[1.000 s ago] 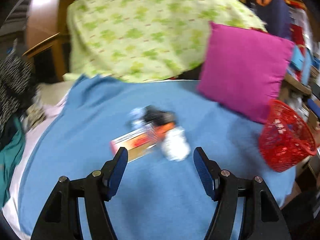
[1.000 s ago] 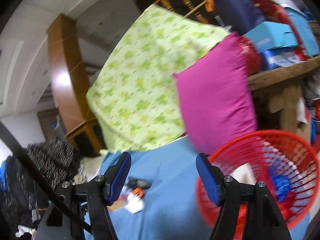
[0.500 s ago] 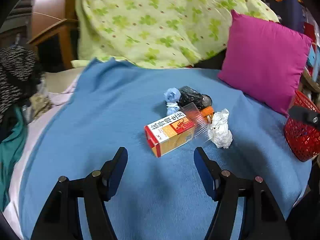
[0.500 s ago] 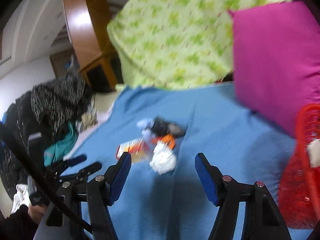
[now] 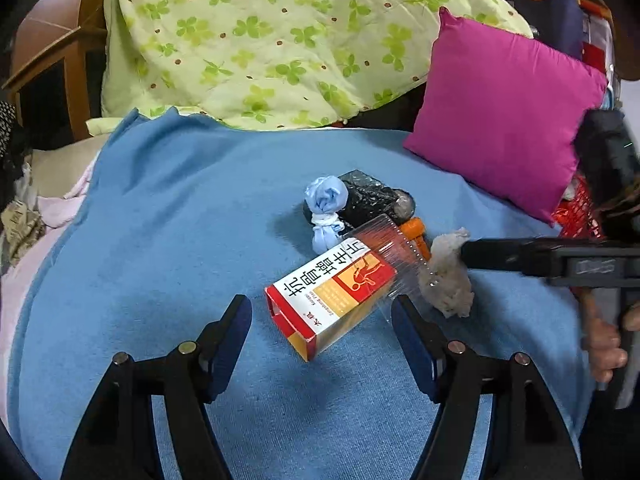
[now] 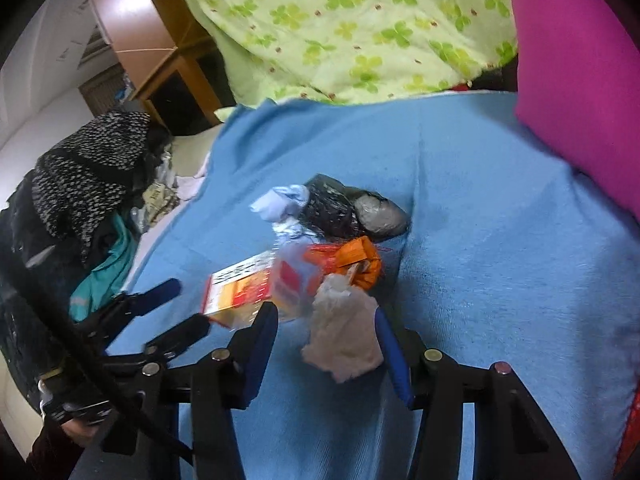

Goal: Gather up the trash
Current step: 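Grasp the white tissue with the right gripper and lift it, then grasp the clear plastic container with the left gripper, then carry the tissue with the right gripper while the left carries the clear container over the basket, then open both grippers to drop the tissue and clear container into the basket, then move both tools back over the remaining trash on the blanket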

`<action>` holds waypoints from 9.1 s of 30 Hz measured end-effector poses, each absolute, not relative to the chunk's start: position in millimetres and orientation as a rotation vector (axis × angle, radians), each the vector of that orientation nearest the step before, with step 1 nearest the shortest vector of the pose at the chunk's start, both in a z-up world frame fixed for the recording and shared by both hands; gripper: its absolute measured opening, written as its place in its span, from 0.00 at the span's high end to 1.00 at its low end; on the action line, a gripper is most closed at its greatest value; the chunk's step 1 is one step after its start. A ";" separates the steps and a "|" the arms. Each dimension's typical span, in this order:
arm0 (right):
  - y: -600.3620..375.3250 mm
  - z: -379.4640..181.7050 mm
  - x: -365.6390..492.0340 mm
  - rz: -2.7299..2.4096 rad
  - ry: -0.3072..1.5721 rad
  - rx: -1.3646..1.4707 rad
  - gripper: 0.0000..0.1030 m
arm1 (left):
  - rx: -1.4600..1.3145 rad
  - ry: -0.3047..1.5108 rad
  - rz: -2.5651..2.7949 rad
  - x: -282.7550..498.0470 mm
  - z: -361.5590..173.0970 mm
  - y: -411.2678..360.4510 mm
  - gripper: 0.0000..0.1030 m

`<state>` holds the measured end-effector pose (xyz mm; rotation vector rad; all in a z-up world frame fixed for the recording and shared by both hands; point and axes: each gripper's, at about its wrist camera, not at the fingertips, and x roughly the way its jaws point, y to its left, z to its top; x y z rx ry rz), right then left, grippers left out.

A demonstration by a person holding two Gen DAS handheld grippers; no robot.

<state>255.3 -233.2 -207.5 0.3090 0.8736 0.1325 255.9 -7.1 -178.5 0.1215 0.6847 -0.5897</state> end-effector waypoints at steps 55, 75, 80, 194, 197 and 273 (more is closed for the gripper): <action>-290.3 -196.7 250.7 0.037 0.801 0.530 0.74 | 0.172 0.638 -0.672 222.5 -167.7 -47.7 0.29; -332.2 -181.1 222.0 -0.019 0.760 0.512 0.74 | -0.045 0.744 -0.630 216.6 -187.2 -73.9 0.29; -327.7 -181.6 225.6 -0.009 0.760 0.508 0.74 | -0.066 0.759 -0.558 218.4 -194.0 -65.1 0.29; -508.5 -74.7 -61.7 -0.354 0.081 0.670 0.73 | 0.349 0.435 -0.815 41.2 -29.5 -322.2 0.62; -507.5 -74.6 -61.7 -0.352 0.087 0.666 0.73 | 0.366 0.436 -0.814 41.3 -32.3 -327.5 0.62; -258.8 -141.9 189.2 0.150 0.635 0.305 0.52 | 0.101 0.650 -0.377 217.4 -162.5 -4.4 0.28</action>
